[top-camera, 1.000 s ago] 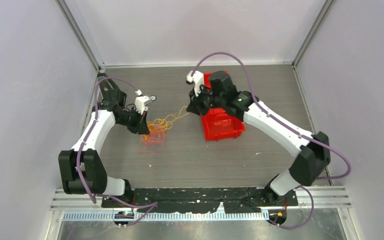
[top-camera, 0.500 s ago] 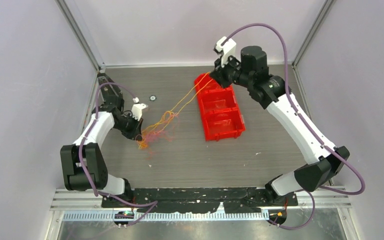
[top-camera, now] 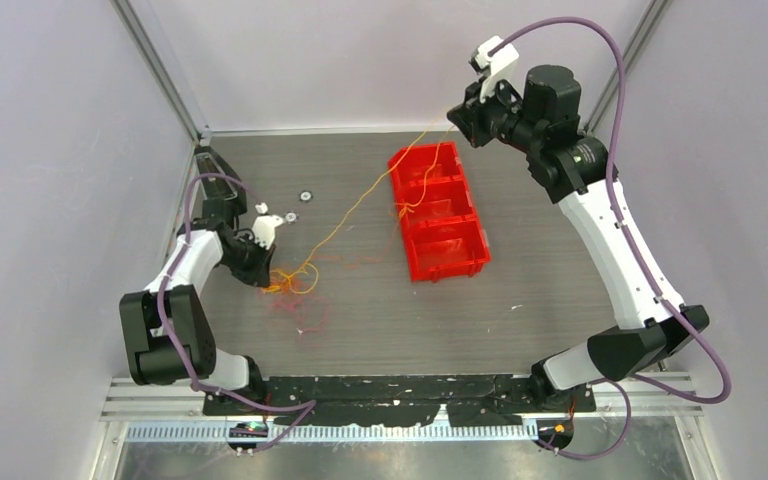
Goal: Untangle the cables
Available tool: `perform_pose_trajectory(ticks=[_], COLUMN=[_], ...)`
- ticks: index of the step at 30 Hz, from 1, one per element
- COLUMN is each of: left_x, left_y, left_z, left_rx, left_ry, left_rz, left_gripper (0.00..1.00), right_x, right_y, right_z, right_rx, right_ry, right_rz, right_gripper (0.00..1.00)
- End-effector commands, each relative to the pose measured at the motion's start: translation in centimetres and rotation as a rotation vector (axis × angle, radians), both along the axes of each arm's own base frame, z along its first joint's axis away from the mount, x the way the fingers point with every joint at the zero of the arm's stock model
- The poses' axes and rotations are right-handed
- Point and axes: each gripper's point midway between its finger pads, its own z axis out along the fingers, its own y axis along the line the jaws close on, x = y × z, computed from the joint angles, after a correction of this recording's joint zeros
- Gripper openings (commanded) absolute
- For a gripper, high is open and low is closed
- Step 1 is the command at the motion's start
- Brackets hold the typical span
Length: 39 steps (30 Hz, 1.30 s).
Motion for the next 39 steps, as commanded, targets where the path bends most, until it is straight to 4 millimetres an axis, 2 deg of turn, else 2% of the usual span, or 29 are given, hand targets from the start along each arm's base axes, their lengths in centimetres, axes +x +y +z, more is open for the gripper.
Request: perform_pose_trajectory(ticks=[1, 5, 9, 15, 21, 24, 26, 27, 28, 29, 30, 31, 32, 33, 34, 36, 39], left_x=[0.5, 0.3, 0.2, 0.3, 0.5, 0.6, 0.5, 0.6, 0.6, 0.7, 0.6, 0.9, 0.9, 1.1, 1.3, 1.6, 1.7], left_y=[1.5, 2.3, 2.9, 3.5, 4.7, 5.3, 4.4, 3.6, 2.7, 1.6, 0.5, -0.6, -1.3, -1.7, -1.9, -2.3, -3.3], left_z=[0.4, -0.3, -1.0, -1.8, -2.3, -2.3, -1.4, -0.6, 0.4, 1.6, 2.9, 4.4, 5.5, 6.3, 7.1, 8.5, 10.5], left_rx=[0.069, 0.096, 0.113, 0.134, 0.189, 0.2, 0.133, 0.08, 0.029, -0.031, -0.087, -0.147, -0.184, -0.204, -0.219, -0.241, -0.289], left_ry=[-0.062, -0.039, -0.013, -0.001, -0.022, -0.027, -0.035, -0.047, -0.066, -0.088, -0.115, -0.151, -0.171, -0.193, -0.211, -0.248, -0.325], left_rz=[-0.009, 0.0, 0.006, 0.02, 0.028, 0.028, 0.025, 0.023, 0.016, 0.0, -0.016, -0.034, -0.043, -0.045, -0.042, -0.039, -0.045], left_gripper=[0.0, 0.0, 0.0, 0.0, 0.0, 0.0, 0.0, 0.0, 0.03, 0.1, 0.21, 0.41, 0.49, 0.55, 0.59, 0.63, 0.66], right_x=[-0.3, -0.1, -0.9, -2.6, -4.0, -4.5, -5.6, -6.1, -6.8, -7.0, -7.1, -7.9, -7.8, -8.4, -8.5, -9.1, -10.4], right_y=[-1.2, -2.4, -3.4, -3.9, -3.7, -3.0, -1.3, 0.2, 1.0, 2.3, 3.4, 4.6, 5.3, 6.2, 6.8, 8.1, 10.0], right_z=[4.6, 7.0, 10.8, 14.8, 17.0, 17.3, 16.6, 14.9, 14.6, 12.0, 10.2, 9.1, 7.2, 6.4, 5.0, 3.3, 2.0], right_rx=[0.063, 0.096, 0.159, 0.231, 0.295, 0.328, 0.356, 0.355, 0.386, 0.381, 0.396, 0.394, 0.388, 0.382, 0.377, 0.37, 0.357], right_ry=[-0.108, -0.155, -0.218, -0.297, -0.33, -0.312, -0.264, -0.206, -0.181, -0.101, -0.044, -0.008, 0.037, 0.056, 0.089, 0.122, 0.149], right_rz=[-0.028, -0.058, -0.058, -0.049, -0.014, 0.025, 0.14, 0.23, 0.284, 0.362, 0.401, 0.45, 0.462, 0.487, 0.49, 0.504, 0.549], right_gripper=[0.05, 0.05, 0.05, 0.05, 0.05, 0.05, 0.06, 0.05, 0.05, 0.05, 0.05, 0.05, 0.05, 0.05, 0.05, 0.05, 0.05])
